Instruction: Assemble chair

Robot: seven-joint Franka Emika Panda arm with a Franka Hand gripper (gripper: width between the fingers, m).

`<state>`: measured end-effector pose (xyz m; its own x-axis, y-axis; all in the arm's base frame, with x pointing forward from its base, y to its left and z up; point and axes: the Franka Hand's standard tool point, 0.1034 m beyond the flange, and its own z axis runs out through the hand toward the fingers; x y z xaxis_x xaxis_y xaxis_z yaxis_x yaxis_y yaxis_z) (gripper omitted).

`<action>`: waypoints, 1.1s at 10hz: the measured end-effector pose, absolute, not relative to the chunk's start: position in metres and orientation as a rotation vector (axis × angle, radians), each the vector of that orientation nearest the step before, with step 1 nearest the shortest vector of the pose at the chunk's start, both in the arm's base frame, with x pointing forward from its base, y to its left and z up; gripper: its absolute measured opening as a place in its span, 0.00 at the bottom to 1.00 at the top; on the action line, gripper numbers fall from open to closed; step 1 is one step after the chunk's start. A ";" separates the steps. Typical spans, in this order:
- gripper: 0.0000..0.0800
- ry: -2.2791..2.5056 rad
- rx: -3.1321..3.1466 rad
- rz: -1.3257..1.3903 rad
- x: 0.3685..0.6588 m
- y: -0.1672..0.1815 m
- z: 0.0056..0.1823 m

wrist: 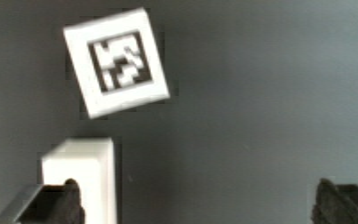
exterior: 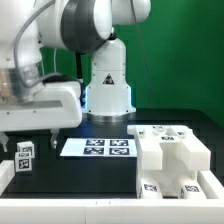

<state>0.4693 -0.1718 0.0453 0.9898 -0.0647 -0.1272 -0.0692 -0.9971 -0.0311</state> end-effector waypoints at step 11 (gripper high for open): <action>0.81 0.075 -3.135 0.223 0.434 -0.197 0.012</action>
Offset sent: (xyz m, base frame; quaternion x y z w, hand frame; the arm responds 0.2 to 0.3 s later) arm -0.0328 -0.0212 -0.0265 0.0362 0.0071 -0.0538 0.9979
